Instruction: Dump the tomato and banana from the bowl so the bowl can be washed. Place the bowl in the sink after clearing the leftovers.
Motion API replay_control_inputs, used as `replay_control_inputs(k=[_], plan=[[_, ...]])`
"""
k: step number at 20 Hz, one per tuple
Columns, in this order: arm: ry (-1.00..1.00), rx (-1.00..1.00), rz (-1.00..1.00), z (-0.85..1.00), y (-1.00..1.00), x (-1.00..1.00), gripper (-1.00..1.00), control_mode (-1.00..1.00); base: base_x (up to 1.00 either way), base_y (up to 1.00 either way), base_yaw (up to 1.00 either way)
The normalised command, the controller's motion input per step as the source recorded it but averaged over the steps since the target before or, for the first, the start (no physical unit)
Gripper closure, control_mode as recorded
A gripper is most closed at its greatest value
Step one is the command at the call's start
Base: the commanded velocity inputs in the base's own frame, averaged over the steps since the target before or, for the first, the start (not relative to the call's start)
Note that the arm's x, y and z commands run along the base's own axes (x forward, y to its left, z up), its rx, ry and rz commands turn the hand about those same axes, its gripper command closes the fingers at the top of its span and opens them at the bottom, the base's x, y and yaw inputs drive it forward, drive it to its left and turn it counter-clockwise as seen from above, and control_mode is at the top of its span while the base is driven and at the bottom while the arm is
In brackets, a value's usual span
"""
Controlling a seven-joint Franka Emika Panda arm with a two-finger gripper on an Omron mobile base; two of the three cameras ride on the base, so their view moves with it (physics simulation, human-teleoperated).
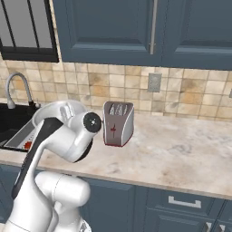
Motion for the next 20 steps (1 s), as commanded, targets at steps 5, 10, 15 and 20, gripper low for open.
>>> replay_control_inputs(k=[5,10,15,20], plan=[[0.01,0.01,0.0,0.0,-0.03,0.0,1.0,-1.0,0.0,0.0,0.0],[0.0,0.0,0.0,-0.01,0.01,-0.02,1.0,1.0,-0.23,0.07,0.0],[0.0,0.0,0.0,0.0,0.0,0.0,1.0,1.0,-0.48,0.38,0.0],[0.0,0.0,0.0,0.0,0.0,0.0,1.0,1.0,-0.33,0.88,0.0]])
